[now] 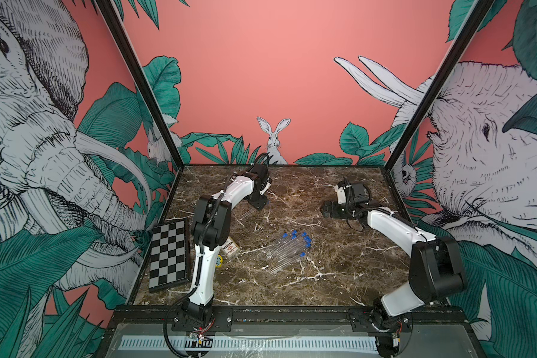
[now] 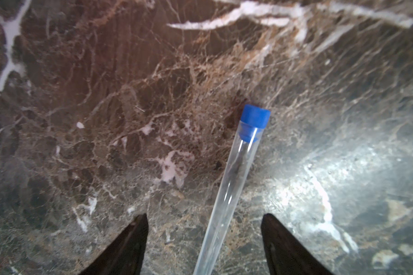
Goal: Remove stoppers from test tubes
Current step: Pick up the test tube at the center of the board.
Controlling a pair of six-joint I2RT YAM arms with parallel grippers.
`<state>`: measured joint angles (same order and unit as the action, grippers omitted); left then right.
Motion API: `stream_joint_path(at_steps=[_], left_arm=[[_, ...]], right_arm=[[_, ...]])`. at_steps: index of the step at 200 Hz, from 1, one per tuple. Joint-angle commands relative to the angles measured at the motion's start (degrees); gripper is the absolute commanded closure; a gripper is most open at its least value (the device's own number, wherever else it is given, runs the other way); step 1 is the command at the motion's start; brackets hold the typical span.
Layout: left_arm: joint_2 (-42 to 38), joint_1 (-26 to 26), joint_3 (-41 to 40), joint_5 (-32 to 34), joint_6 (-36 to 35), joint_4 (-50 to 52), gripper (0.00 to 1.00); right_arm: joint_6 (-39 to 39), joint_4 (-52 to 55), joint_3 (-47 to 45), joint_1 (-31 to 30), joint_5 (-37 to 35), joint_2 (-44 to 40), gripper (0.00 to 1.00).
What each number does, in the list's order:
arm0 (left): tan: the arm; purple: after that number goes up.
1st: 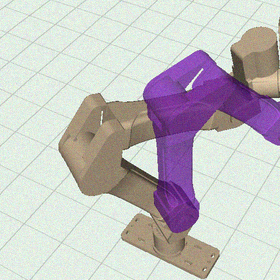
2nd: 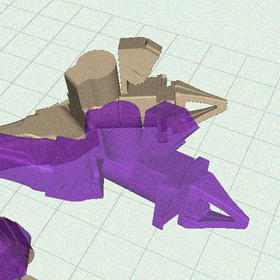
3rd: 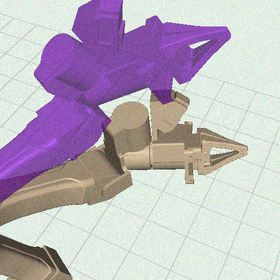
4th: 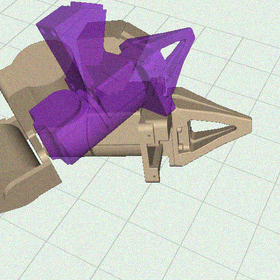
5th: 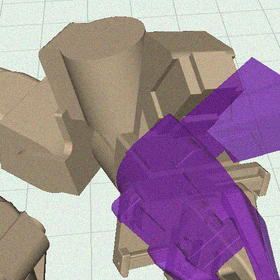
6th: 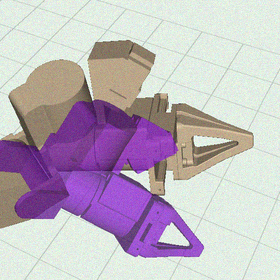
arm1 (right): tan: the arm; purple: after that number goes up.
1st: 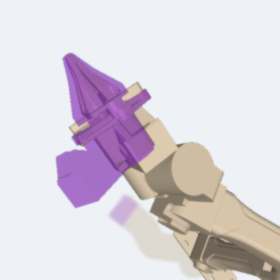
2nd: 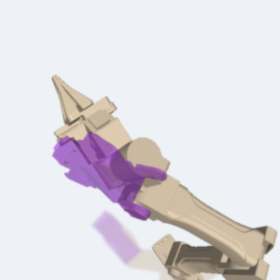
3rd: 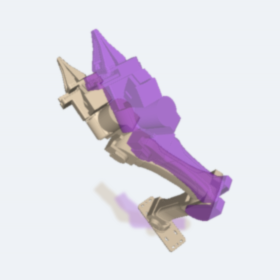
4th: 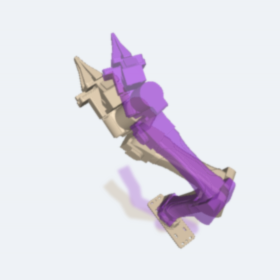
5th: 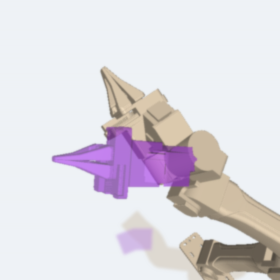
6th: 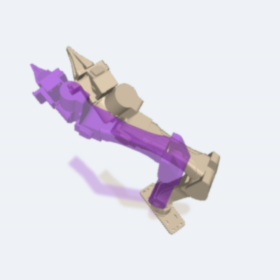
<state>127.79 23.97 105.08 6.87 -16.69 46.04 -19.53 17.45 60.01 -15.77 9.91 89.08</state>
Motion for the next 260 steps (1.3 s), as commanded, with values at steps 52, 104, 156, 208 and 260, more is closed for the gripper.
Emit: stream_joint_path(at_steps=[52, 104, 156, 208, 260], left_arm=[[2.5, 0.2, 2.5, -2.2, -1.9, 2.6, 0.41], [3.0, 0.2, 2.4, -4.9, -2.2, 3.5, 0.52], [1.8, 0.2, 0.1, -6.2, -2.3, 3.8, 0.65], [0.9, 0.2, -2.5, -6.2, -2.1, 3.0, 0.74], [0.6, 0.5, -2.3, -6.8, -1.3, 2.7, 0.8]], right_arm=[[1.0, 1.0, 1.2, -0.3, -1.7, -0.4, 0.04], [1.1, 1.2, 1.2, -0.4, -2.8, -0.8, 0.04], [1.2, 1.2, 0.7, -0.4, -4.7, -2.3, 0.04], [1.3, 1.1, 0.4, -0.4, -4.2, -2.7, 0.05], [0.9, 0.2, 0.3, -0.3, -1.9, -2.5, 0.05]])
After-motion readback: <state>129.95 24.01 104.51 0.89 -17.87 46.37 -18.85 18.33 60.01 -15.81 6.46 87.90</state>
